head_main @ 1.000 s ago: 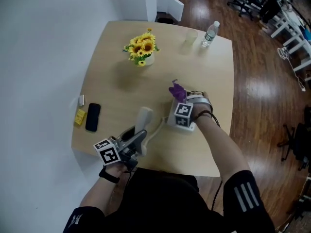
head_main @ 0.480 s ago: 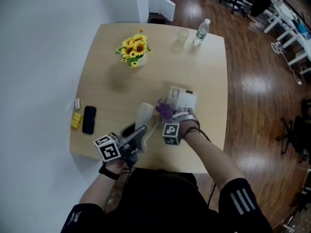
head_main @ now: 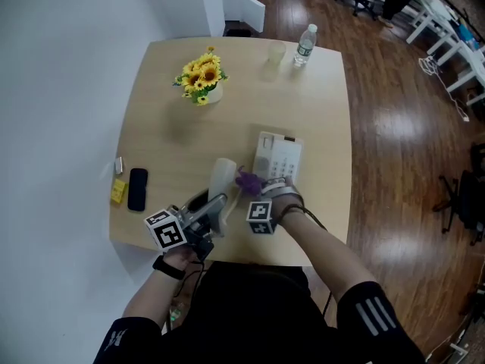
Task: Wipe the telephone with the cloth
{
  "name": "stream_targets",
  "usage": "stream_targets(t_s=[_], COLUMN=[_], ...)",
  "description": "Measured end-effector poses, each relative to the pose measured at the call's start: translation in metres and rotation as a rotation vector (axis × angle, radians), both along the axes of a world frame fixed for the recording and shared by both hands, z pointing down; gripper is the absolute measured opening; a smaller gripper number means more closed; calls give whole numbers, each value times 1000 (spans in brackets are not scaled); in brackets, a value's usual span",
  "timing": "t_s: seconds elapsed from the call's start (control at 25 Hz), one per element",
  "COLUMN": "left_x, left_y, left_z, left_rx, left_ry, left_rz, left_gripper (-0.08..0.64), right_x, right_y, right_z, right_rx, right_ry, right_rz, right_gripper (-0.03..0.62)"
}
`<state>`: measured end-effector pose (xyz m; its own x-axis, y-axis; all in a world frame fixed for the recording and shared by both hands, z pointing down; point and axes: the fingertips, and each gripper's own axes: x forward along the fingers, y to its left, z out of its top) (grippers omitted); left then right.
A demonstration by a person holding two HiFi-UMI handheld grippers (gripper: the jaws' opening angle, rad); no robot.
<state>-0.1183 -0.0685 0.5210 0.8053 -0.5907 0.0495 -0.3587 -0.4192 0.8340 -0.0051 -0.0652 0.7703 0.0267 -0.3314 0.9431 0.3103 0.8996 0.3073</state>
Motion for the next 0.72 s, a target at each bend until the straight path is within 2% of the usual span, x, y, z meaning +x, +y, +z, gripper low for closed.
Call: stream_targets(t_s=[0.12,0.28,0.36,0.48,0.56,0.72], left_x=[2,1,3,9,18,38], left_y=[1,-3,-8,-23,-36,-64], left_z=[4,12,12,21,34,72], left_rx=[-8,-11,-10,-10,-14,-47], left_ry=[-20,-26,-35,-72,-137,-311], left_rz=[2,-11,-15,-27,-30,-55], left_gripper=[207,207,207,207,207,207], right_x=[-2,-7,-14,-18,-8,29], right_y=[9,45,63,81,86,88], right_z=[1,0,-14,-49,-78,-131], right_rx=[-58,-214,-284,-362,-390,-361], right_ry=[-11,-68,-185,-430,-581,-819], right_rz=[-5,-15,64,244,362,549], right_gripper=[115,115,115,115,115,117])
